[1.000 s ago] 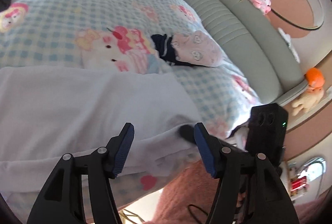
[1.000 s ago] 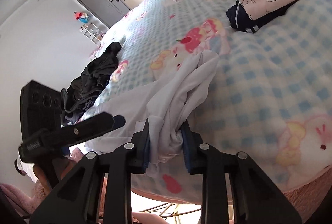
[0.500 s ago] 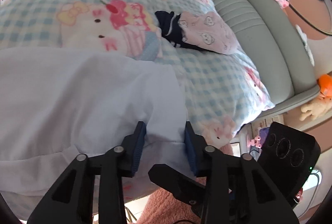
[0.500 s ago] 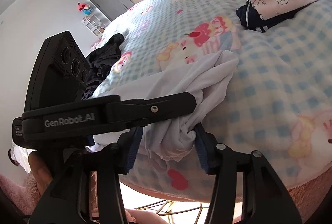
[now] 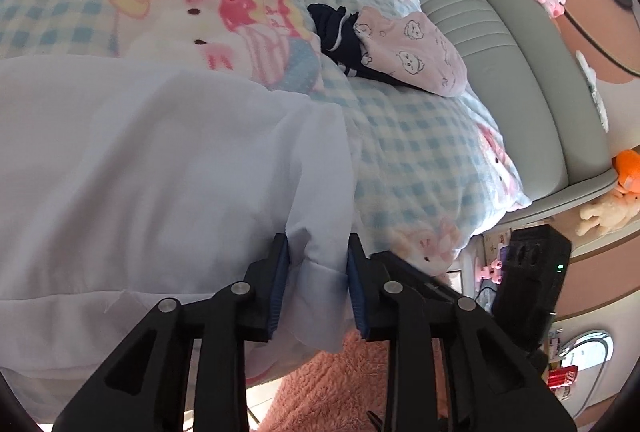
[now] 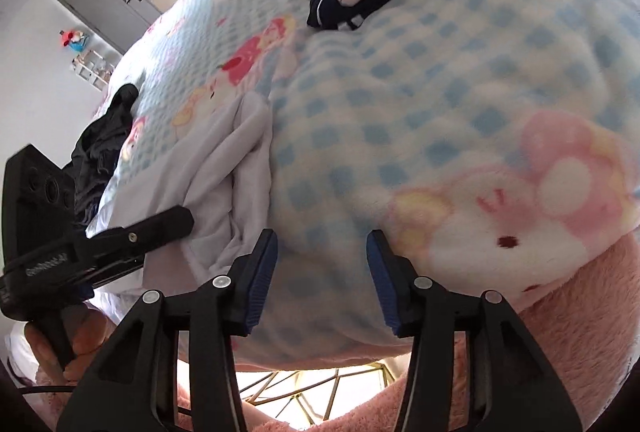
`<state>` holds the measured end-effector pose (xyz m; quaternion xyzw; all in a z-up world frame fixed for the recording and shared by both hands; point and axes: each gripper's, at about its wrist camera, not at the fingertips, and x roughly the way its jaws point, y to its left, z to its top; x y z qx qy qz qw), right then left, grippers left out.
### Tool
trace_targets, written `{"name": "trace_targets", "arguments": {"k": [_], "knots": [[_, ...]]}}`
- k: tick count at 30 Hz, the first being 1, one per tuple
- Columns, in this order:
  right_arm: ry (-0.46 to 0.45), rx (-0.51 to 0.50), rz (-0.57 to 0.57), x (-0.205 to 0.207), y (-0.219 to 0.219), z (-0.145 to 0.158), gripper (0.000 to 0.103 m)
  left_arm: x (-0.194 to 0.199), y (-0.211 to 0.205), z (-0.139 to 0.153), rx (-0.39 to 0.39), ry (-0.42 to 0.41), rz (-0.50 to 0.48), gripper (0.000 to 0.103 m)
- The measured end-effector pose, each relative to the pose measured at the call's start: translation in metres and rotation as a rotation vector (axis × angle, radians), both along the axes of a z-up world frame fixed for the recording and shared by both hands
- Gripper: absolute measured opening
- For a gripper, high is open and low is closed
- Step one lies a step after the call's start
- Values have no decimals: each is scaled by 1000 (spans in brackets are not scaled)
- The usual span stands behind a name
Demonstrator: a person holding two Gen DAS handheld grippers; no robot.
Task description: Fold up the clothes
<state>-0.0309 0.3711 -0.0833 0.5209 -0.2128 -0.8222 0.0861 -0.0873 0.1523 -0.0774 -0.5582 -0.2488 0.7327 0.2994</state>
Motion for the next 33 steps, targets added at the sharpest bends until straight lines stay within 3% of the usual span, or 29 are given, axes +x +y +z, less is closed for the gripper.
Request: {"name": "trace_targets", "arguments": {"k": [5,9,15,18,22,25,28,33], "knots": [[22,-137,40,-2,-16,-7,46,-2,10,3,-16,4,-20,48],[69,-194,95,1,-30,3,46,-3,10,-3,-1,-14,-31,46],[92,-69,196,3,-69,13,53,-3,3,-10,-59,-9,-13,16],[87,-83,180,6,-59,17,55,-4,-8,-12,-31,-19,23,11],[93,-94,96,14,-29,26,55,-2,-11,-11,-25,-10,25,11],[64,-3,-33,12,-4,26,56,-1,-13,-11,-8,-11,28,11],[13,33,-6,3,-6,14,56,0,-15,-8,21,-15,29,11],[27,-67,61,-8,-29,2,55,-1,-21,-6,61,-34,23,12]]}}
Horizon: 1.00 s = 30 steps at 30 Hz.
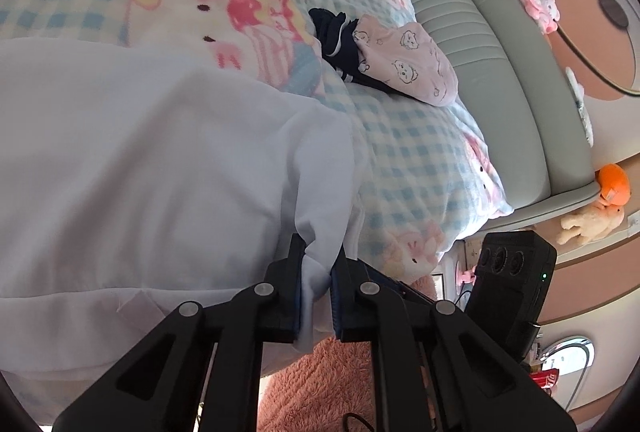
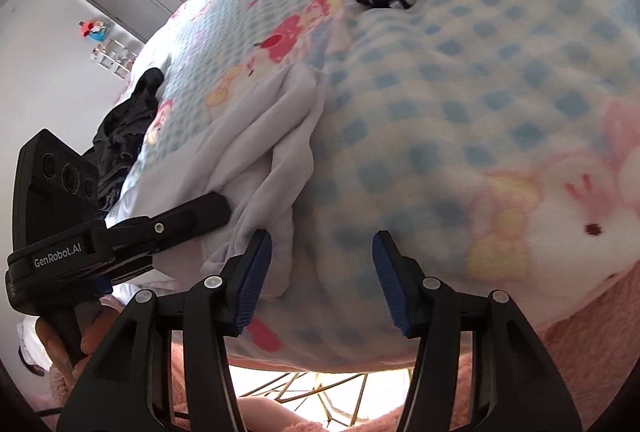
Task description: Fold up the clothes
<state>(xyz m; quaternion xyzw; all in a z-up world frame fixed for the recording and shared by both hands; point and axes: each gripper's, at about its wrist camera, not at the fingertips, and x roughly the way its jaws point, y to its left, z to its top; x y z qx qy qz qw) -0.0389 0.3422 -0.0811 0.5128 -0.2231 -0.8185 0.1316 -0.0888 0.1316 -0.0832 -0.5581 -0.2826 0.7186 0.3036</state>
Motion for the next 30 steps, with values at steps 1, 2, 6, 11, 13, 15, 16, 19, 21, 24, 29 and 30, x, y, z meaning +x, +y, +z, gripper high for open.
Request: {"name": "trace_targets", "arguments": {"k": [1,2,6,11,13,15,16,19,21,24,29,30], "knots": [[10,-3,5,-1,-4,1,54,-1,-2,-1,14,-10,2,18],[20,-6,10,-1,-8,2,54,-2,-5,-2,36,-21,5,22],[43,-29,52,0,-22,7,54,-5,-7,0,81,-30,-7,49],[36,11,70,1,-40,6,50,-1,9,3,-105,27,-21,32],[45,22,87,3,-45,10,50,0,6,5,-137,40,-1,18],[64,4,111,7,-47,19,51,0,-6,13,-121,57,28,15],[73,-11,121,9,-47,24,52,1,-16,22,-106,76,45,14],[93,-72,136,14,-46,39,59,6,-54,51,-60,147,102,14],[100,-112,127,14,-48,48,59,12,-88,67,-24,175,150,14],[89,-33,145,6,-69,50,59,19,-141,75,8,165,220,14],[62,-10,251,-6,-119,50,60,32,-221,57,-7,120,346,14],[51,-2,271,-8,-130,48,60,35,-235,51,-3,109,372,14]]}}
